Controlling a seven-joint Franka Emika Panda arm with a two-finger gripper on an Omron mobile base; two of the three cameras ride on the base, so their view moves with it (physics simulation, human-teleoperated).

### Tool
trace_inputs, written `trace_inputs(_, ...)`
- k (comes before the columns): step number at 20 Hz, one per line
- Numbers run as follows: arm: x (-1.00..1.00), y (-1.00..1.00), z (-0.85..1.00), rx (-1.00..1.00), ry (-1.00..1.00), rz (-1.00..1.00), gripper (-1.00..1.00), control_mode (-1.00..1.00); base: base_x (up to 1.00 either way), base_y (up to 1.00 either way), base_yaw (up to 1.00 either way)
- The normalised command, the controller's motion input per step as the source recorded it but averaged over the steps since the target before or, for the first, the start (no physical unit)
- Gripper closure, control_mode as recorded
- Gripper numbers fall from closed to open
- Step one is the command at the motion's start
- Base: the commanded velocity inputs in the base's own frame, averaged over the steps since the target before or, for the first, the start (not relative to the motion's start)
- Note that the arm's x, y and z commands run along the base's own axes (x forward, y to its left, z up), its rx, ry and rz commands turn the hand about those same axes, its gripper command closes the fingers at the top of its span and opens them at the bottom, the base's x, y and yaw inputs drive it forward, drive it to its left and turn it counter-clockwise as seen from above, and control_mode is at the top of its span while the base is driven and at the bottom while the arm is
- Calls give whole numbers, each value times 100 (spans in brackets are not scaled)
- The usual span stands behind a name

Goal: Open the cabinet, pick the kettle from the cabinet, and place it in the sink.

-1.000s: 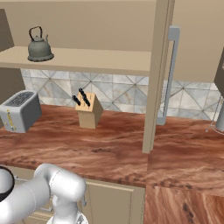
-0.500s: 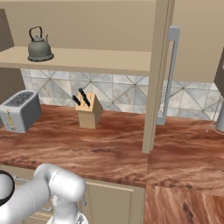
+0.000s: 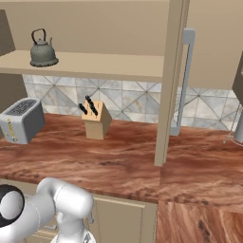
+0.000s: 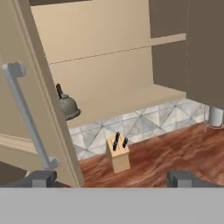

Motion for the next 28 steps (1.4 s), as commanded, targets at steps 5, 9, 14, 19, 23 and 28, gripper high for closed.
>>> trace_inputs(5, 0, -73, 1, 25, 0, 5, -100, -100, 0, 0, 0)
trace_inputs(9, 1, -53, 0, 23, 2, 7, -100, -100, 0, 0, 0)
trace_inputs(14, 4, -41, -7, 25, 3, 8, -100, -100, 0, 0, 0)
trace_inputs(19, 0, -21, 4, 35, 0, 10, -100, -100, 0, 0, 0)
trace_inputs(23, 0, -3, 9, 34, 0, 11, -100, -100, 0, 0, 0)
trace_inputs(28, 0, 5, 0, 24, 0, 8, -100, -100, 0, 0, 0)
